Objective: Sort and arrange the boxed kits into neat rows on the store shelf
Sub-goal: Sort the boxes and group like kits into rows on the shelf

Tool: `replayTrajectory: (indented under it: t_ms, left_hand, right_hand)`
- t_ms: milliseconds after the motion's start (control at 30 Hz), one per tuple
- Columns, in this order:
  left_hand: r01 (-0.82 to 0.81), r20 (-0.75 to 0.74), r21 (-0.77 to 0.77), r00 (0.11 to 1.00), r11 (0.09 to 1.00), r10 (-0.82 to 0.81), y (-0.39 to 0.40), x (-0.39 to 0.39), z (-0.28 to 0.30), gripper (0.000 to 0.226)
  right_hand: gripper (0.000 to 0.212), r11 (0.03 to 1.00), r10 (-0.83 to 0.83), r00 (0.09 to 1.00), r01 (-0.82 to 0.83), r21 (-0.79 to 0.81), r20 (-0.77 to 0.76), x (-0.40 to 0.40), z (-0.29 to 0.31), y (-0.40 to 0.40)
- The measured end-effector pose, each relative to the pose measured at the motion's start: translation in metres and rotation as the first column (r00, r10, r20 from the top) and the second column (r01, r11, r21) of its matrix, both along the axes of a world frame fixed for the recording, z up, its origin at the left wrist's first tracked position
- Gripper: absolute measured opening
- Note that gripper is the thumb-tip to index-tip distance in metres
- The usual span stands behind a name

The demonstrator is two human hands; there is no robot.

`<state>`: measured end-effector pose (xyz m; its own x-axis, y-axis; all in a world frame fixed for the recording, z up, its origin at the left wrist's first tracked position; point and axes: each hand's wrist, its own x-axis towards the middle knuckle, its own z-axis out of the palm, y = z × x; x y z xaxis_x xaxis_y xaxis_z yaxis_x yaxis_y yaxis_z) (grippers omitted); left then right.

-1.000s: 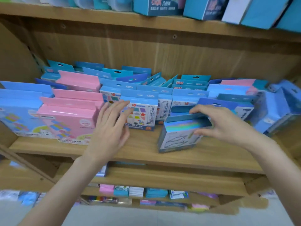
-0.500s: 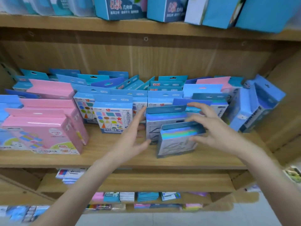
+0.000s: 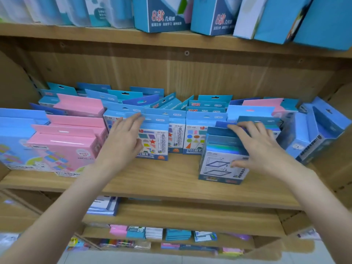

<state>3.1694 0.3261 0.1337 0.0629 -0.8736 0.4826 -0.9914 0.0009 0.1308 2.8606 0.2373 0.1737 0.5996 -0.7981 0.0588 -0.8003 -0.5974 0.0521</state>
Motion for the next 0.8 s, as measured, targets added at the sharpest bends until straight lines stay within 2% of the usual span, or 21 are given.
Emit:
replayTrajectory:
  t_ms: [67,200,267,367,500,600,700,800]
  left_hand:
    - [-0.012,0.114,0.022,0.993,1.000,0.010,-0.001,0.005,-0.008,0.067]
    - [-0.048,0.157,-0.042,0.986,0.998,0.054,0.001,0.003,-0.004,0.088]
    - [-0.058,0.243,-0.090,0.967,0.994,0.078,0.002,0.005,0.002,0.077]
    - [-0.019,0.290,-0.116,0.956,0.993,0.053,0.007,0.009,0.008,0.055]
    - [0.077,0.327,-0.055,0.943,0.995,-0.055,0.026,0.015,0.008,0.054]
    - [0.110,0.336,-0.055,0.938,0.992,-0.085,0.045,0.017,0.012,0.051]
    - [0.145,0.345,-0.089,0.932,0.985,-0.106,0.060,0.021,0.012,0.051]
    - [0.168,0.301,-0.116,0.945,0.979,-0.127,0.061,0.030,0.003,0.048]
  right_hand:
    - [0.096,0.997,0.061,0.998,-0.060,-0.039,0.015,0.007,-0.002,0.007]
    - [0.074,0.973,0.212,0.963,-0.192,-0.126,0.169,0.027,0.003,0.011]
    - [0.063,0.963,0.255,0.948,-0.233,-0.134,0.190,0.044,0.008,0.006]
    - [0.051,0.949,0.310,0.929,-0.291,-0.119,0.204,0.083,0.019,-0.006]
    - [0.042,0.967,0.255,0.962,-0.254,-0.017,0.102,0.136,0.024,-0.032]
    - [0.028,0.975,0.224,0.974,-0.224,-0.011,0.042,0.161,0.019,-0.045]
    - [0.016,0.978,0.206,0.974,-0.209,0.013,0.094,0.168,0.020,-0.046]
    - [0.015,0.970,0.232,0.964,-0.239,0.044,0.129,0.167,0.023,-0.038]
